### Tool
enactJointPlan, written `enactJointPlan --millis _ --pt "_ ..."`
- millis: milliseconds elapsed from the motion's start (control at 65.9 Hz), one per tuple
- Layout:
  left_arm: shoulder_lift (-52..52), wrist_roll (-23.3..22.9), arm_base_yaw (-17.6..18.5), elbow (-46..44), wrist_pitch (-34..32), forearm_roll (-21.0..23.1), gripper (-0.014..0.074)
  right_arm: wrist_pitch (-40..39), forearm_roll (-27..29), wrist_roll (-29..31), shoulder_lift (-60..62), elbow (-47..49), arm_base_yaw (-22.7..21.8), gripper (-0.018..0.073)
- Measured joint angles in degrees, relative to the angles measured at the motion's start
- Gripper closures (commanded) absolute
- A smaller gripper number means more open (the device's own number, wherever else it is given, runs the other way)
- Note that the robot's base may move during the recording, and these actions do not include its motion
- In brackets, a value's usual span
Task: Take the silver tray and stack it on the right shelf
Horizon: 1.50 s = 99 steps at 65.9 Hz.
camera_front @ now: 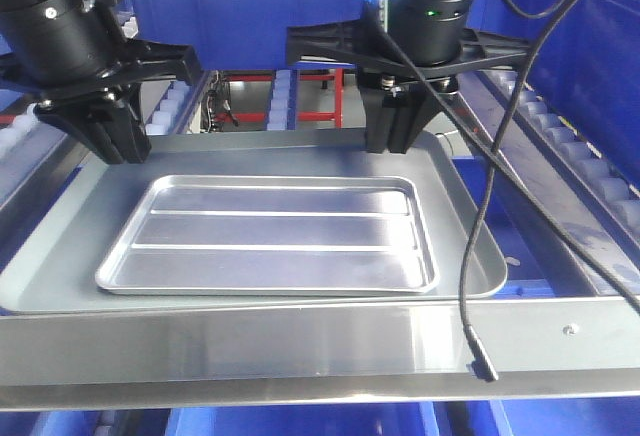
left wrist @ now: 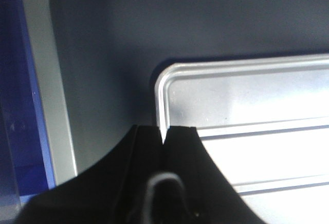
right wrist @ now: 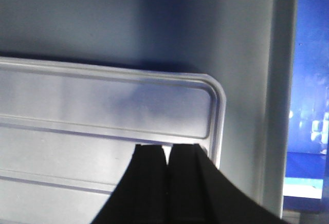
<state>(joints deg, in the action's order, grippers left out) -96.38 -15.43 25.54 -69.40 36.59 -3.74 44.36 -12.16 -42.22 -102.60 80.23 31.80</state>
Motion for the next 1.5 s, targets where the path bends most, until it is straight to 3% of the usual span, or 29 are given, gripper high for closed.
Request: enactJointPlan --millis 76,167,334,470,592,759,880,1017,1229,1502 --pt "0.0 0.0 -0.2 -1.0 0.8 0.4 0.0688 0.0 0.0 0.1 0.0 0.6 0.0 0.0519" --pt "0.9 0.0 -0.9 -1.1 0.8 2.9 0.0688 -0.7 0.2 0.1 0.5 1.0 0.0 0.0508" --pt "6.5 0.0 -1.4 3.3 -5.6 6.5 0.0688 -3.7 -0.1 0.5 3.8 -1.4 0.4 0.0508" --pt "13.8 0.0 -0.1 11.1 -14.1 7.2 0.0688 -13.9 -2.1 1.6 9.1 -10.1 1.1 0.0508" --pt "21.3 0.0 0.8 21.3 -23.2 7.5 0.0688 -27.7 -5.4 1.9 16.8 -21.4 1.6 0.0508" --pt "33.2 0.0 0.8 35.7 -40.3 3.7 0.0687 -43.4 -13.3 2.0 28.6 -36.1 1.6 0.0508" --pt "43.1 0.0 0.8 45.9 -50.3 -3.5 0.0687 -49.3 -18.7 2.0 38.6 -46.5 1.6 0.0508" --pt "54.3 0.0 0.8 54.0 -52.4 -8.0 0.0687 -50.3 -21.0 2.0 51.3 -55.3 1.6 0.0508" --pt "68.1 0.0 0.8 59.5 -52.7 -8.7 0.0687 -50.5 -21.4 2.0 69.9 -62.7 1.6 0.0508" --pt "69.2 0.0 0.8 59.9 -53.3 -8.8 0.0687 -50.8 -21.4 2.1 76.6 -63.4 1.6 0.0508"
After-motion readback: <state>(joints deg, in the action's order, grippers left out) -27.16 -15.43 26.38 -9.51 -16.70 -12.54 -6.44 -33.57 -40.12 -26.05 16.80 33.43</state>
